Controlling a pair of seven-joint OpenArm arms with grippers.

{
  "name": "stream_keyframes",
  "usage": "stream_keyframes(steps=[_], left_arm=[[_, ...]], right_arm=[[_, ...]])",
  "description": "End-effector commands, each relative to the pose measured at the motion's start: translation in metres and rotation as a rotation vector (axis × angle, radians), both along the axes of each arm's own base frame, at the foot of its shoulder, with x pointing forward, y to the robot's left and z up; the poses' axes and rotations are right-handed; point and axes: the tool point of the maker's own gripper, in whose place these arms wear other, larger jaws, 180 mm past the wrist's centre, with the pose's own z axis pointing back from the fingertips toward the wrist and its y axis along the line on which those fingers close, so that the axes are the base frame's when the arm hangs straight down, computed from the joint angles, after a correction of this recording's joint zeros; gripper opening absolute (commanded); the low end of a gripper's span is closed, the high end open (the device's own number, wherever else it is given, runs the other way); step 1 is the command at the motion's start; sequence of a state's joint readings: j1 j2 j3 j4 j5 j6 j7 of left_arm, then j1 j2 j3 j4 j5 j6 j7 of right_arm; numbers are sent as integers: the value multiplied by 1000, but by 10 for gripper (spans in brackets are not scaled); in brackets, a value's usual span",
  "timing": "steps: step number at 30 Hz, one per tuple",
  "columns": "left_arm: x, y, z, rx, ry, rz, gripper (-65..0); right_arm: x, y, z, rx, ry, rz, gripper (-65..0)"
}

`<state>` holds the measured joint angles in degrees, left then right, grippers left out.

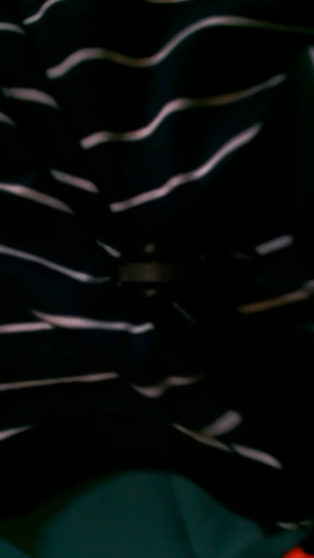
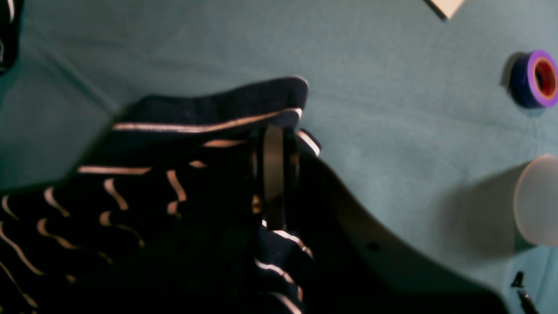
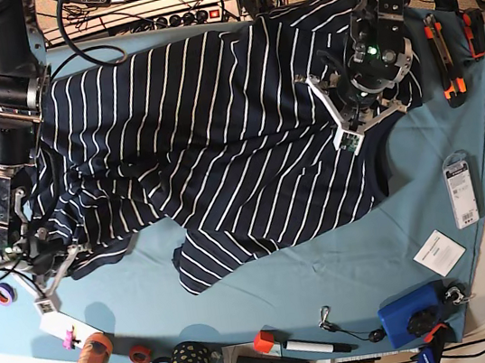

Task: Layout the t-shirt on the table in an organized manner, then fold the t-shirt properly
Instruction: 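Drag the hem with the right gripper away from the left gripper, then pull the shirt body with the left gripper along the table, then release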

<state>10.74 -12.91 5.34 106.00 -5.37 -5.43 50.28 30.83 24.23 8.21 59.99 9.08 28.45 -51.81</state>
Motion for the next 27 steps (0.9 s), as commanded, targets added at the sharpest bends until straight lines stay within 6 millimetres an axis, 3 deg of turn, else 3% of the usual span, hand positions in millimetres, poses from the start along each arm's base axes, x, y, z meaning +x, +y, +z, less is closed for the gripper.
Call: stream_keyframes(steps=[1,4,7,9,11,13,14,20,25,27], left_arm=[[11,4,19,7,-68,16,-617],[22,5,51,10,-170,40,-617],[37,3,92,-11,-345,32,-613],[51,1,116,-31,-459,27,-546],[64,0,126,-43,-519,19,-414],[77,1,122,-35,-513,17,-311],[85,3,118,-38,-502,23,-296],[139,6,94,-76,-365,17,-296],[171,11,65,-81,-189,-24,-298],[174,16,49,-55,-93,-43,-298]], right_arm=[[13,-30,41,-31,-117,-68,-650],[6,-54,51,0,-149,-157,-650],[0,-53,47,41,-121,-156,-650],[-1,-47,43,62,-112,-139,-650],[-2,-42,37,79,-103,-132,-650],[-5,-37,29,87,-85,-129,-650],[-6,-36,26,89,-80,-128,-650],[-15,-36,13,86,-50,-129,-650],[-16,-37,12,82,-45,-130,-650],[-17,-38,12,79,-45,-131,-650]])
